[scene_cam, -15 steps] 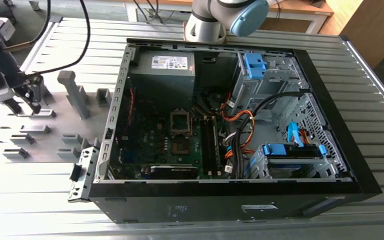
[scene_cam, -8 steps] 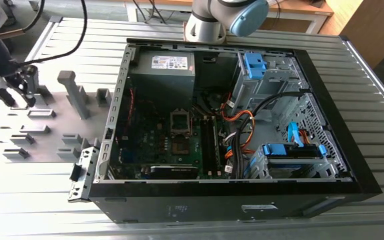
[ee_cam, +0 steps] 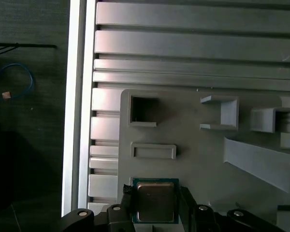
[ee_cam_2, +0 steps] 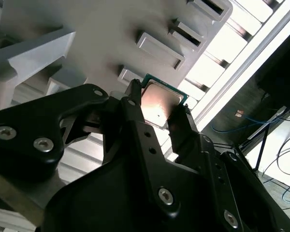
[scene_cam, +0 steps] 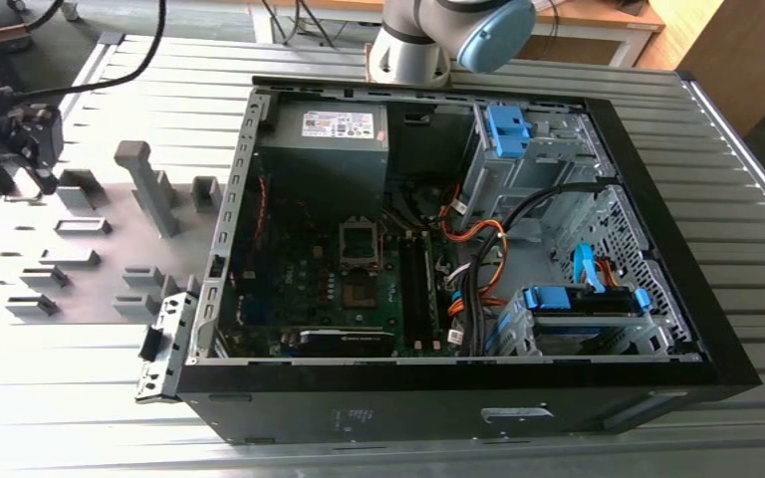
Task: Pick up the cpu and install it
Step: 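Pick up the cpu and move it towards the insertion slot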
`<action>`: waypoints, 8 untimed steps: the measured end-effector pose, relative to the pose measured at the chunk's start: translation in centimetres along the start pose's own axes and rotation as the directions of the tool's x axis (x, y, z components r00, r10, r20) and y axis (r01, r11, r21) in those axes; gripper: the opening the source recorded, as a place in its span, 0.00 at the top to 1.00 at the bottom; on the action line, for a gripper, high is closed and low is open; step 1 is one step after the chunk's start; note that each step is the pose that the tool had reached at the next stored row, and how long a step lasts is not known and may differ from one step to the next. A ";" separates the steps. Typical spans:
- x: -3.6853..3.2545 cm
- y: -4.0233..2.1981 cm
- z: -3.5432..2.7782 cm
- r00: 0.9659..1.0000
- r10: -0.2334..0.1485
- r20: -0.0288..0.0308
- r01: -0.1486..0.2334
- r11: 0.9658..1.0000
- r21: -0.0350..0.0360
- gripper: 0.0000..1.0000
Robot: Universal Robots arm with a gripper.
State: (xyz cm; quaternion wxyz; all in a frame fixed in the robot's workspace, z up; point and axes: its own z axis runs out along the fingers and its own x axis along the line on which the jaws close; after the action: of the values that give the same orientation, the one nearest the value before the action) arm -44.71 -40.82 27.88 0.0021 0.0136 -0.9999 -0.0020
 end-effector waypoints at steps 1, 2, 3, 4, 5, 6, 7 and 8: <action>0.00 0.00 -0.36 1.000 0.000 0.000 0.000 1.000 0.000 0.53; 0.00 0.00 -0.63 1.000 0.000 0.000 0.000 1.000 0.000 0.53; 0.00 0.00 -0.87 1.000 0.000 0.000 0.000 1.000 0.000 0.53; 0.00 0.00 -1.13 1.000 0.000 0.000 0.000 1.000 0.000 0.53; 0.00 0.00 -1.41 1.000 0.000 0.000 0.000 1.000 0.000 0.53; 0.01 0.01 -1.70 1.000 0.000 0.000 0.000 1.000 0.000 0.53; 0.01 0.01 -2.01 1.000 0.000 0.000 0.000 1.000 0.000 0.53; 0.01 0.01 -2.30 1.000 0.000 0.000 0.000 1.000 0.000 0.53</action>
State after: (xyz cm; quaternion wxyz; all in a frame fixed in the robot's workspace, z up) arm -44.71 -40.82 30.18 0.0020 0.0137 -0.9999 -0.0020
